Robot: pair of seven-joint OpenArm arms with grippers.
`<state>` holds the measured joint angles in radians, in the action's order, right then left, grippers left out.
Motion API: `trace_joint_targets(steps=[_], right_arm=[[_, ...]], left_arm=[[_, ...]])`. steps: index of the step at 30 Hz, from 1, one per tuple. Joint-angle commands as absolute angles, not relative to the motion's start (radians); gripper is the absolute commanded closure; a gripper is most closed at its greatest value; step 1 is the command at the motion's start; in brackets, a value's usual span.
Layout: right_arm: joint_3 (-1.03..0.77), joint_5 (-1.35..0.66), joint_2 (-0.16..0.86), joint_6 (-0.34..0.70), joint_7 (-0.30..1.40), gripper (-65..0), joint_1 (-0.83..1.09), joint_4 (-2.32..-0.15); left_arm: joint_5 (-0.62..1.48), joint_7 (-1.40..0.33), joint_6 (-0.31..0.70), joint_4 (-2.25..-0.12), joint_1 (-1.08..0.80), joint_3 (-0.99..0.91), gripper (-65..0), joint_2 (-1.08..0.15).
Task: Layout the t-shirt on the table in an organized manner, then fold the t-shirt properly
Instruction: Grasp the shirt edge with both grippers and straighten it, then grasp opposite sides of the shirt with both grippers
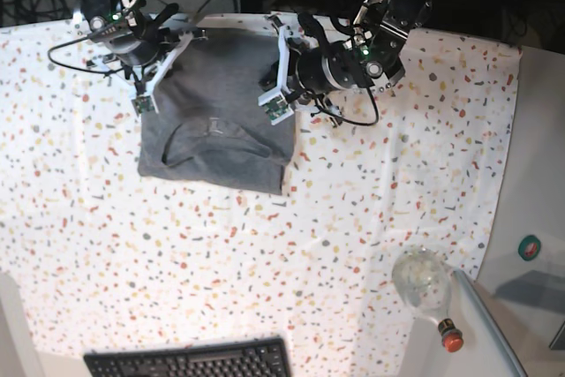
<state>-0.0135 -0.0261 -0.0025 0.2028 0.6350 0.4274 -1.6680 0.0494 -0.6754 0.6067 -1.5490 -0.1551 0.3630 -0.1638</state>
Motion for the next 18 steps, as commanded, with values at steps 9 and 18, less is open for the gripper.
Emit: trace_joint_targets(steps=[9, 18], right_arm=[[-0.044, -0.025, -0.039, 0.203, 0.595, 0.0, 0.476, -1.744], [-0.107, -0.024, -0.030, 0.203, 0.644, 0.0, 0.371, -1.877]], left_arm=[[0.064, -0.662, 0.611, -1.676, -0.156, 0.352, 0.0, -0.162], [0.064, -0.664, 0.610, -1.736, -0.133, 0.104, 0.0, -0.179]])
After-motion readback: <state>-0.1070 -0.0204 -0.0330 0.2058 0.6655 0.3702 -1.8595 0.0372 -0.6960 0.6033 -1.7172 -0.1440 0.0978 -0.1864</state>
